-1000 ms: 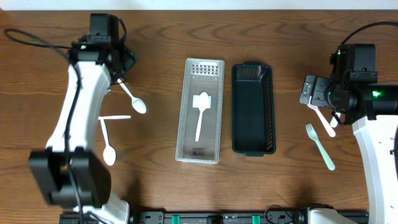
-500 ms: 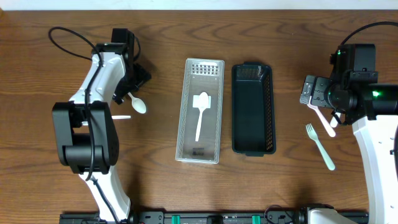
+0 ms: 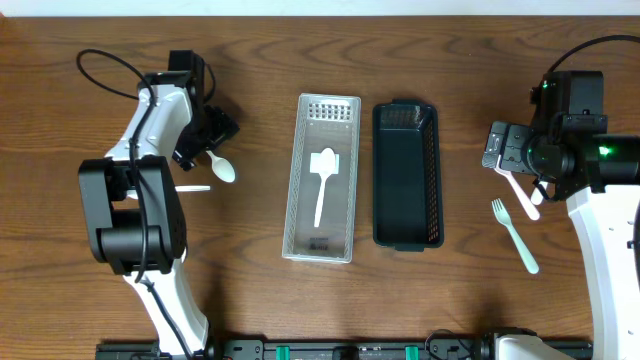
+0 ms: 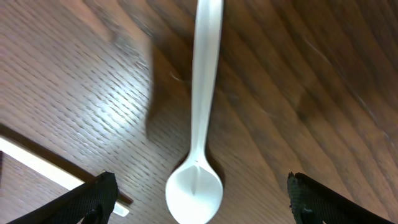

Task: Pack container
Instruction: 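Reach the left gripper to another white spoon and grasp it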

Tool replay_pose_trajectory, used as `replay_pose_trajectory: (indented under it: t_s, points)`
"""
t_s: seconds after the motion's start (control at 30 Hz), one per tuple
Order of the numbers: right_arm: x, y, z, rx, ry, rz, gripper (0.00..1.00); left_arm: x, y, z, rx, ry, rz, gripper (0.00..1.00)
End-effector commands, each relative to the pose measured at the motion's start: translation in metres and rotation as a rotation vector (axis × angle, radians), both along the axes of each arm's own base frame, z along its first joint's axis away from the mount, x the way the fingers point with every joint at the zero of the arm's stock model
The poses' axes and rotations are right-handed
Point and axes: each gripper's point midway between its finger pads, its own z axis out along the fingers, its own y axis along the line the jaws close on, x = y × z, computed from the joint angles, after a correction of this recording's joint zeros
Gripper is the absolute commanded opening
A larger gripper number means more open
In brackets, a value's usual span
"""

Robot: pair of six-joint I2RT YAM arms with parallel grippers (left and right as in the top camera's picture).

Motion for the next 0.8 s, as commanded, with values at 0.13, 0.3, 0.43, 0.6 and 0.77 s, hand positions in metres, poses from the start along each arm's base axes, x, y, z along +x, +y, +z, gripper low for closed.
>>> replay_pose_trajectory:
  t_s: [0.13,0.3,0.43,0.6,0.77]
  points:
    - [0.000,-0.005,0.005,-0.012,-0.012,-0.015,0.99,-0.008,-0.001,-0.015,-0.019,0.035,-0.021,0.90]
    - [0.000,-0.005,0.005,-0.012,-0.012,-0.015,0.99,-0.014,-0.003,-0.026,-0.026,0.042,-0.022,0.90]
    - [0.000,-0.005,0.005,-0.012,-0.012,-0.015,0.99,-0.015,-0.003,-0.028,-0.025,0.041,-0.027,0.90]
    - [0.000,-0.005,0.005,-0.012,-0.012,-0.015,0.99,-0.015,-0.003,-0.031,-0.024,0.036,-0.041,0.90]
    - [0.000,-0.005,0.005,-0.012,-0.011,-0.015,0.99,-0.021,-0.003,-0.042,-0.025,0.044,-0.041,0.90]
